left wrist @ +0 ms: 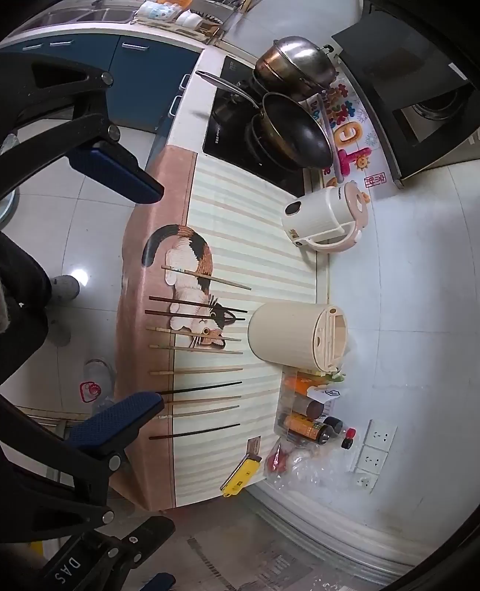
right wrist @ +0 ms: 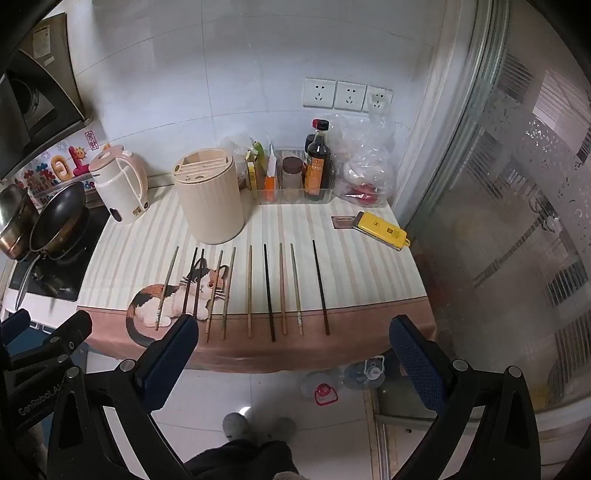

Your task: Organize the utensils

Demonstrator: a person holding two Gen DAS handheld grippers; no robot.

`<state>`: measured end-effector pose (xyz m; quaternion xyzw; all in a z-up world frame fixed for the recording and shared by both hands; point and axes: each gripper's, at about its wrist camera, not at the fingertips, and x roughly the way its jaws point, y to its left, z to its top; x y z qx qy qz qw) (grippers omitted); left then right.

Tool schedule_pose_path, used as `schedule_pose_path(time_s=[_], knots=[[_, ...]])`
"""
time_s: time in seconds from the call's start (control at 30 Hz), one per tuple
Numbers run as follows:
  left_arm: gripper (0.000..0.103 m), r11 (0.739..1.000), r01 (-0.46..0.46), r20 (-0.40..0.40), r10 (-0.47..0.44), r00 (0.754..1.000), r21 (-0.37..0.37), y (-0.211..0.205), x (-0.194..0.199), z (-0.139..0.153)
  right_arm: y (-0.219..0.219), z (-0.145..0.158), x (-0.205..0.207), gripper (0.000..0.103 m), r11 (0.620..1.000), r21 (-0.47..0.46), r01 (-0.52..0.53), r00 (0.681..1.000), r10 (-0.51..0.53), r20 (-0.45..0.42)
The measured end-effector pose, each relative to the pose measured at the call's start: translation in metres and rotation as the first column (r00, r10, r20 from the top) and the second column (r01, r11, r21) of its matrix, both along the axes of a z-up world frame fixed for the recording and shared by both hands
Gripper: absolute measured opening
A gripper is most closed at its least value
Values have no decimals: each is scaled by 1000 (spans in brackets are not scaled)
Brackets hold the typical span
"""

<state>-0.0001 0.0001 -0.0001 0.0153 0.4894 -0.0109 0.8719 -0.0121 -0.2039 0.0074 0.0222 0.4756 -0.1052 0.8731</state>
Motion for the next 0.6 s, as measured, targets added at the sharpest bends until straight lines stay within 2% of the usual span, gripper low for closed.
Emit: schedule_pose_path(time_s=[0.37,0.6], knots=[[103,1000,3,-7,-3,1000,-5,1,-2,-2,-7,9,2,103,1000,-3,-7,1000,7,-1],[103,1000,5,-9,-5,1000,2,-7,1,-1,1,1,2,103,1000,-8,-11,1000,11,4]])
